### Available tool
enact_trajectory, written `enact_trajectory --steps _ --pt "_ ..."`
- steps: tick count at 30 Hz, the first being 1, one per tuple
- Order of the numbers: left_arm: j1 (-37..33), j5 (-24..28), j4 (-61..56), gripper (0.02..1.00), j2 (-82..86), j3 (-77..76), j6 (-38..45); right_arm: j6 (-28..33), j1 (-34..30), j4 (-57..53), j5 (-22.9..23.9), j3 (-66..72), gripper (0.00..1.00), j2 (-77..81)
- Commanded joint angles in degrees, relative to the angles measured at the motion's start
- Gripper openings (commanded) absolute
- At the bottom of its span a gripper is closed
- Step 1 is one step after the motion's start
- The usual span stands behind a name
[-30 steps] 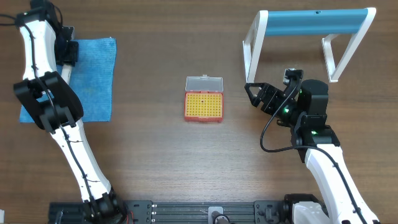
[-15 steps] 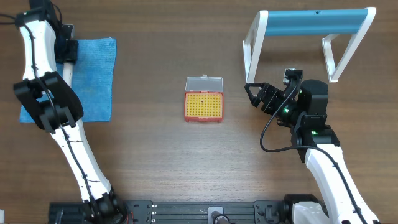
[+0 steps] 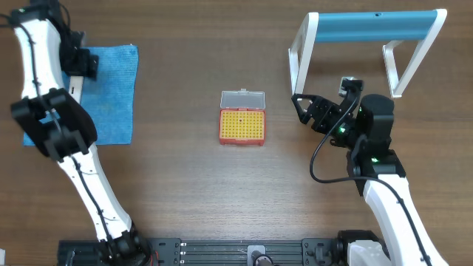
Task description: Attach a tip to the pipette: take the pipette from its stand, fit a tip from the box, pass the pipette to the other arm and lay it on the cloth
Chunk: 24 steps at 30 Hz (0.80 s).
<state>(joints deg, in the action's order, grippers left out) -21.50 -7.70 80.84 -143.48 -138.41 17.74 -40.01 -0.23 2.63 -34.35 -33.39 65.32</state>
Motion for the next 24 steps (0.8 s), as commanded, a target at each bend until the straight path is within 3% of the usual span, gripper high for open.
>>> enact_trajectory --steps 1,6,9,13,19,23,24 --pt "-0.13 2.67 4.83 0.923 15.21 -3.17 -0.96 1.9 -0.83 0.68 0.76 -1.01 0.871 -6.4" --pt "-0.2 10.62 15.52 0.923 23.34 -3.15 -1.46 7.65 -0.87 -0.28 1.09 -0.98 0.873 -14.8" --pt "-0.59 15.58 16.52 0.923 28.79 -1.27 -3.96 11.54 -0.87 -6.82 5.75 -0.98 0.871 -21.46" --pt "-0.61 16.13 16.5 0.925 39.5 4.9 -3.96 15.91 -0.87 -20.33 12.85 -0.98 0.897 -32.02" --pt "-0.59 17.0 16.48 0.925 64.11 26.36 -3.98 20.7 -0.87 -32.52 15.69 -0.98 0.906 -50.62" --pt "-0.59 19.8 13.2 0.93 82.01 42.58 -3.85 20.61 -0.87 -45.83 26.91 -0.94 0.906 -61.22" --pt "-0.59 20.52 11.76 0.974 84.78 45.07 -3.74 20.46 -0.87 -48.22 29.03 -0.79 0.906 -62.93"
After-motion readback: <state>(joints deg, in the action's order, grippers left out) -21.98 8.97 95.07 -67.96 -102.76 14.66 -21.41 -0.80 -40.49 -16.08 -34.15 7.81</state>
